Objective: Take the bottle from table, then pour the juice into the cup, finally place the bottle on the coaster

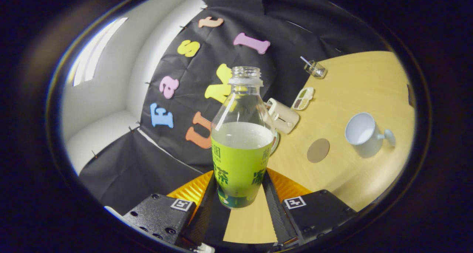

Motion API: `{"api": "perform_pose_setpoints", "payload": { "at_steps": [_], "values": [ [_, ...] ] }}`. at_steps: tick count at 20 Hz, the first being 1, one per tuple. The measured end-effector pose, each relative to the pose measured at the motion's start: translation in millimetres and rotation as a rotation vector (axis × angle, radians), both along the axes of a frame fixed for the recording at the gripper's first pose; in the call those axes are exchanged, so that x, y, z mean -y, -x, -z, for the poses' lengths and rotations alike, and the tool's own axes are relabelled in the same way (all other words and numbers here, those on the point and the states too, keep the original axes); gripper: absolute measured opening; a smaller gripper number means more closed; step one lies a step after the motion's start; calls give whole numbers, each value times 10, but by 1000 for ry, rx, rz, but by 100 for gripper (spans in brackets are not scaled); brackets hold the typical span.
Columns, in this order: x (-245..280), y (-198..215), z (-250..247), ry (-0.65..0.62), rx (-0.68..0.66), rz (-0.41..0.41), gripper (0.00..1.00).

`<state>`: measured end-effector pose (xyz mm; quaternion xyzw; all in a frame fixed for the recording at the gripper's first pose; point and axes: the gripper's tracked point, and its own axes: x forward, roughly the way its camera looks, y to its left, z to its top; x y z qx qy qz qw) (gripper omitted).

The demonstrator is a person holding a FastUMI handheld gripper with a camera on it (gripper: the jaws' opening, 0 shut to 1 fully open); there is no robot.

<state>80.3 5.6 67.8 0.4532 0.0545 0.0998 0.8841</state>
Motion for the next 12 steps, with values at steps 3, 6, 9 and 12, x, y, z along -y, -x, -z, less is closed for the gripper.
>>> {"api": "perform_pose_setpoints", "payload": {
  "at_steps": [3, 6, 9, 12],
  "values": [
    [-6, -16, 129, 207, 5, 33, 75],
    [86, -50, 279, 410, -14, 84, 76],
    [196, -160, 259, 536, -21, 108, 76],
    [293, -295, 141, 615, -6, 137, 76]
  ]
}}
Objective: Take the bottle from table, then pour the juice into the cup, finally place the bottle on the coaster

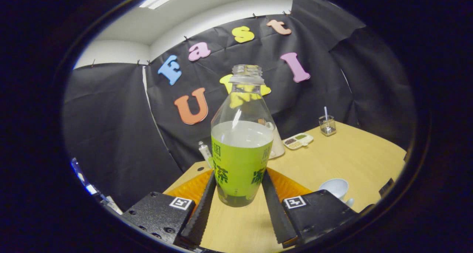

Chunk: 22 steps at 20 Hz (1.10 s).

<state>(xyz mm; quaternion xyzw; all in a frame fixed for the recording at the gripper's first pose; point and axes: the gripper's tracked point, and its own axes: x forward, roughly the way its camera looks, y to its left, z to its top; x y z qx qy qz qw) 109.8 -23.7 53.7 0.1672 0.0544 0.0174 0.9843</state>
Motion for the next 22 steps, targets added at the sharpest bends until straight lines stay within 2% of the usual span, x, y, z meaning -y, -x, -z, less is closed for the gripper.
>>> {"api": "perform_pose_setpoints", "payload": {
  "at_steps": [3, 10, 18, 22],
  "values": [
    [143, -165, -66, 71, 7, 41, 76],
    [491, -675, 14, 147, -4, 121, 76],
    [494, -1322, 314, 317, -107, 131, 79],
    [487, -1571, 464, 351, -124, 114, 79]
  ]
}}
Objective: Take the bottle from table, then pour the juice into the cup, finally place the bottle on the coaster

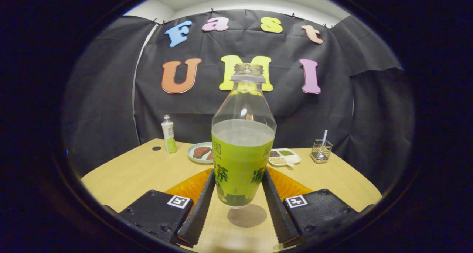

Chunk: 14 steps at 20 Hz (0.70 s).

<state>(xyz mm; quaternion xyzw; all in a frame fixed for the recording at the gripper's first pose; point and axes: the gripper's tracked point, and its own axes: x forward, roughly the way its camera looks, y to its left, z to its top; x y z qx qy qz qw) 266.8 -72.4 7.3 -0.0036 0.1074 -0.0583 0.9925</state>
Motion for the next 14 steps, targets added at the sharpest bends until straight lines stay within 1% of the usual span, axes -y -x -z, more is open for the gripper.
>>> {"api": "perform_pose_setpoints", "payload": {
  "at_steps": [6, 11, 14],
  "values": [
    [137, -218, 412, -22, -65, -4, 80],
    [322, -214, 673, -25, -115, 33, 80],
    [328, -198, 764, -25, -141, 23, 80]
  ]
}}
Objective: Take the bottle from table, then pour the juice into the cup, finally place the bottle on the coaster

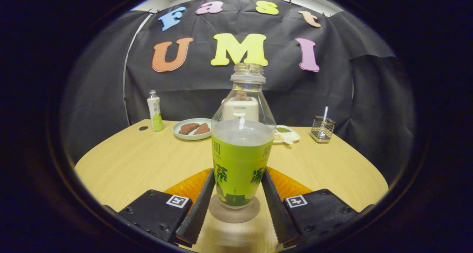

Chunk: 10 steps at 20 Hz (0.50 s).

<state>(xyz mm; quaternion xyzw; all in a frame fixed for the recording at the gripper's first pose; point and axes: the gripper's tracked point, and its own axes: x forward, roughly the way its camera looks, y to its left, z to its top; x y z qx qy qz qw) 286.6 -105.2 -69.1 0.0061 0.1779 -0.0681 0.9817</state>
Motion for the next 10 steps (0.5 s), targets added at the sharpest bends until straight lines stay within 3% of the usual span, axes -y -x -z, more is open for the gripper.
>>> {"api": "perform_pose_setpoints", "payload": {
  "at_steps": [10],
  "values": [
    [-60, 29, 226, 24, -39, -36, 82]
  ]
}}
